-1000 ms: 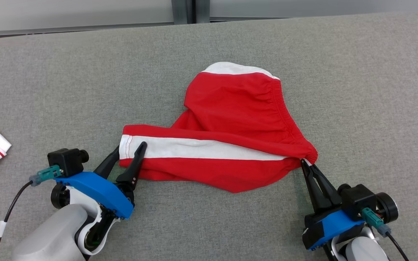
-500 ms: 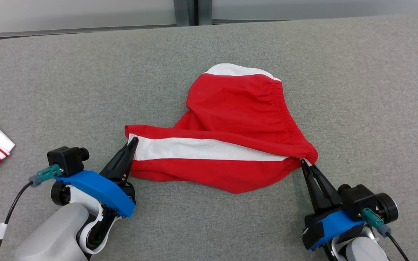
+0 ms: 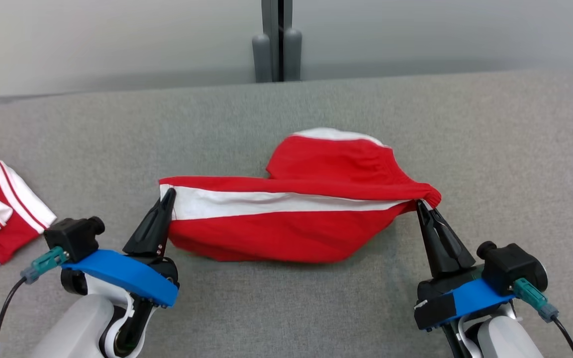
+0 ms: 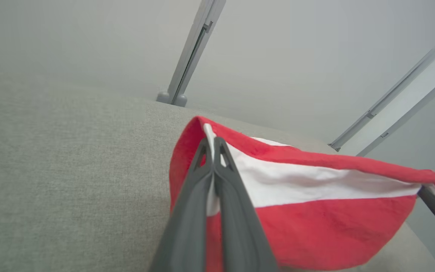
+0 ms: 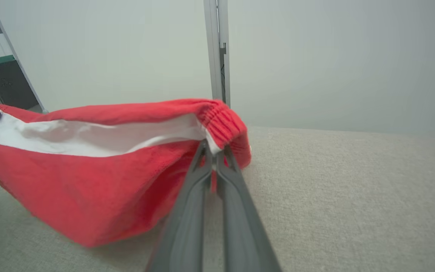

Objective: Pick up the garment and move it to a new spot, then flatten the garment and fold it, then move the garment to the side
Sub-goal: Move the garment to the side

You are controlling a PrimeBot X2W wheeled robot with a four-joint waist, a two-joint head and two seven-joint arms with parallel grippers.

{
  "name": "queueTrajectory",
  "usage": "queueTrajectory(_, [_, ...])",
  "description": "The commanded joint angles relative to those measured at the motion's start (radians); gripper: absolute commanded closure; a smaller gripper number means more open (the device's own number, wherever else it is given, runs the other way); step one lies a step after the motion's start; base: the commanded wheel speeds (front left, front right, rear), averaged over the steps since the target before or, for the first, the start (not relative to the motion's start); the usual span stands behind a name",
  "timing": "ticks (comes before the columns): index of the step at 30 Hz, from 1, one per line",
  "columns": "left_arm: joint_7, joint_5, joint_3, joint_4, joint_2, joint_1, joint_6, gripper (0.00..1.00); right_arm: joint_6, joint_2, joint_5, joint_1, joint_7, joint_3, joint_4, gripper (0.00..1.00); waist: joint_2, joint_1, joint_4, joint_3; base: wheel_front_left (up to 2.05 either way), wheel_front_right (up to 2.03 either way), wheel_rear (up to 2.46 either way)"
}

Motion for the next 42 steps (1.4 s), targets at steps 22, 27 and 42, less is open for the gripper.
queueTrajectory(22, [0.031,0.231,0.245,-0.170,0.056,-0.304,-0.002,1.00,0.000,-0.045,0.006,-0.405,0.141,0.016,-0.102,1.00,0.0000,0.0001,0.022,-0.048,0.00,0.00,0.00])
queueTrajectory(27, [0.037,0.240,0.231,-0.188,0.101,-0.487,-0.002,1.00,0.000,-0.015,-0.087,-0.584,0.155,0.000,-0.040,1.00,0.0000,0.0001,0.034,0.131,0.00,0.00,0.00])
queueTrajectory(42, [-0.004,0.248,0.226,-0.145,0.073,-0.629,-0.002,1.00,0.000,-0.005,-0.215,-0.869,0.012,-0.105,0.272,1.00,0.0000,0.0001,0.079,0.303,0.00,0.00,0.00])
